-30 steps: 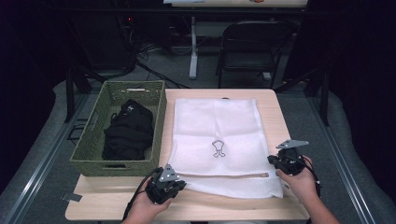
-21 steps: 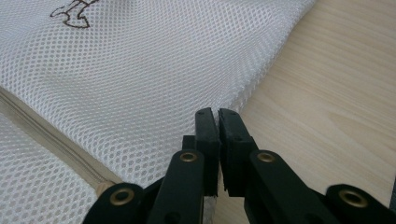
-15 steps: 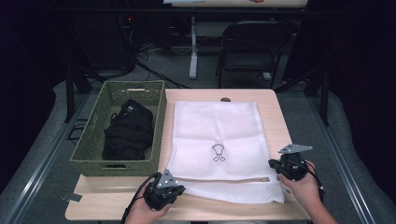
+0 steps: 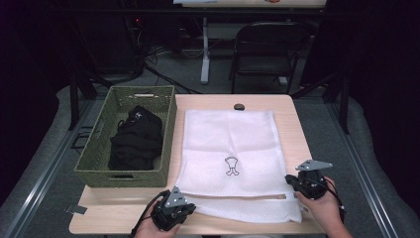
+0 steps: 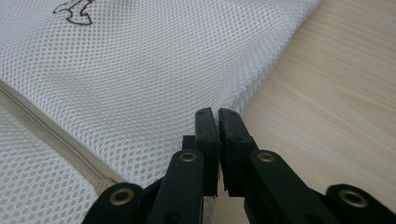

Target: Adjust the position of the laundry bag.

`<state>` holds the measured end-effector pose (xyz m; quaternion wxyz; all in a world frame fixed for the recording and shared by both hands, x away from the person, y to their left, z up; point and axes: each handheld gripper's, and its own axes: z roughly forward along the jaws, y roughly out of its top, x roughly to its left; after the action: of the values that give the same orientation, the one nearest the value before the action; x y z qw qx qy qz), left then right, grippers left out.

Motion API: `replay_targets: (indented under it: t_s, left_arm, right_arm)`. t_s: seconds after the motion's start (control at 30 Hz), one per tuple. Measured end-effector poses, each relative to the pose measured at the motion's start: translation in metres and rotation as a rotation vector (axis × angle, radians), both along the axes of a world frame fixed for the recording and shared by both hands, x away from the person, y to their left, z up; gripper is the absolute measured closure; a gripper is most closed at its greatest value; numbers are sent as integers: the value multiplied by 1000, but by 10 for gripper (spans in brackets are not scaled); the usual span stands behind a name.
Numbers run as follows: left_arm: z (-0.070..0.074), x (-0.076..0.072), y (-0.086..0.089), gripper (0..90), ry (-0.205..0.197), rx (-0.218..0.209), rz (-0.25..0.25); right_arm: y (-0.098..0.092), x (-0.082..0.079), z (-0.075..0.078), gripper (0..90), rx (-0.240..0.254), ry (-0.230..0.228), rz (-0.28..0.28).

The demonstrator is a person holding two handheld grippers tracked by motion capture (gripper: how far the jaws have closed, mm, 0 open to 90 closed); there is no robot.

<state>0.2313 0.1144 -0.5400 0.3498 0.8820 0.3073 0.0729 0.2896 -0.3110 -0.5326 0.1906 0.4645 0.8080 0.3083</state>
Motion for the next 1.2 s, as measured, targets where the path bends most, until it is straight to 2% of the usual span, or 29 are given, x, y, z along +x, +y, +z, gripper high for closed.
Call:
replay_targets:
  t_s: [0.2, 0.37, 0.53, 0.87, 1.0, 1.2]
  left_arm:
    - [0, -2, 0, 869, -6, 5, -7]
    - [-7, -3, -2, 869, 7, 4, -5]
    - [-13, -4, -4, 868, 21, 28, -20]
    - [-18, -2, -5, 864, 36, 30, -19]
    - [-20, -1, -6, 856, 42, 50, -32]
    - [-20, -1, -5, 782, 44, 28, -27]
  right_arm:
    - [-1, -4, -5, 868, 4, -3, -7]
    - [-2, -3, -10, 869, 6, 0, -14]
    - [-2, -2, -16, 869, 0, 3, -21]
    - [-2, -2, -23, 863, -10, 6, -23]
    - [-1, -2, -25, 860, -10, 7, -26]
    - [-2, -1, -27, 809, -13, 12, -30]
